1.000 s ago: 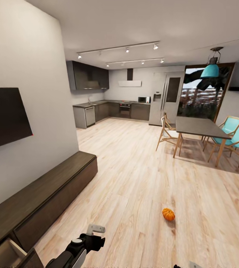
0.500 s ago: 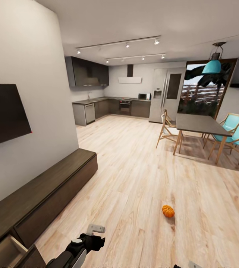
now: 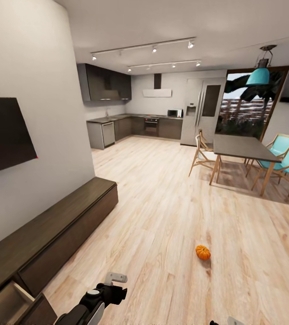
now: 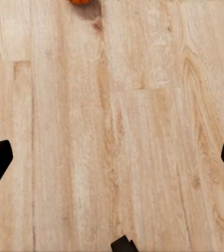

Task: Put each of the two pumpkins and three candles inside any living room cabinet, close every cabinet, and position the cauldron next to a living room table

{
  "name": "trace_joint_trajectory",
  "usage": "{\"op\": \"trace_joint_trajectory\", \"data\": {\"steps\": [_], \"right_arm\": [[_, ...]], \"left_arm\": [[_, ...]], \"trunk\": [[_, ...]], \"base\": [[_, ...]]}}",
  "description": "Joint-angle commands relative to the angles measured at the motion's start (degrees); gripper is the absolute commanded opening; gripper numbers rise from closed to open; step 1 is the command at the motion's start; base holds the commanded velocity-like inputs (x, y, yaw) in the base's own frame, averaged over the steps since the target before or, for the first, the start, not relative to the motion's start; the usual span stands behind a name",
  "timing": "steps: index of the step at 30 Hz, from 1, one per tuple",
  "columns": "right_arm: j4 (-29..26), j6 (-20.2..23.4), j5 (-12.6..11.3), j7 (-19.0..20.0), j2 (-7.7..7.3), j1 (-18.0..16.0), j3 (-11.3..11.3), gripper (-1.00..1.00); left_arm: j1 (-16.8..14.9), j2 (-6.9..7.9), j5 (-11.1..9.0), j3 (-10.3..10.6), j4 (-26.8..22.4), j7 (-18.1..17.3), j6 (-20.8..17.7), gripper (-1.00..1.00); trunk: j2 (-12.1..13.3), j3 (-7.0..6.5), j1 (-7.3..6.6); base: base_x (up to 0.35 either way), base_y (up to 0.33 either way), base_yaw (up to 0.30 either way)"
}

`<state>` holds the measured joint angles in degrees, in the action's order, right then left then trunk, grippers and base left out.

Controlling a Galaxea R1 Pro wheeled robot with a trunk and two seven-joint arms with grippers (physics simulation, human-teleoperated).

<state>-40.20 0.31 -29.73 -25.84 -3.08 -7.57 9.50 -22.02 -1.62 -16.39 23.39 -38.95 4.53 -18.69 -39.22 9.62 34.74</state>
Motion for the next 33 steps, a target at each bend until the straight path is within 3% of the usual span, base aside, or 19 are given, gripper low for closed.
{"op": "trace_joint_trajectory", "data": {"steps": [1, 10, 17, 33], "right_arm": [[-0.11, -0.12, -0.45, -0.51, -0.10, -0.04, 0.42, 1.00], [-0.21, -0.37, -0.50, -0.46, 0.22, 0.01, 0.60, 1.00], [-0.23, -0.25, -0.53, -0.44, 0.27, 0.01, 1.85, 1.00], [-0.16, -0.22, -0.53, -0.44, 0.22, 0.01, 2.07, 1.00]], "left_arm": [[-0.05, 0.04, -0.58, 0.26, -0.09, 0.48, -0.23, 1.00], [-0.05, 0.04, -0.57, 0.26, -0.11, 0.48, -0.23, 1.00], [-0.05, 0.04, -0.57, 0.26, -0.14, 0.48, -0.22, 1.00], [-0.05, 0.04, -0.57, 0.26, -0.12, 0.48, -0.25, 1.00]], "trunk": [[-0.08, 0.13, 0.02], [-0.08, 0.21, 0.02], [-0.08, 0.21, 0.02], [-0.08, 0.36, 0.02]], "base": [[0.000, 0.000, 0.000], [0.000, 0.000, -0.074], [0.000, 0.000, -0.259], [0.000, 0.000, -0.284]]}}
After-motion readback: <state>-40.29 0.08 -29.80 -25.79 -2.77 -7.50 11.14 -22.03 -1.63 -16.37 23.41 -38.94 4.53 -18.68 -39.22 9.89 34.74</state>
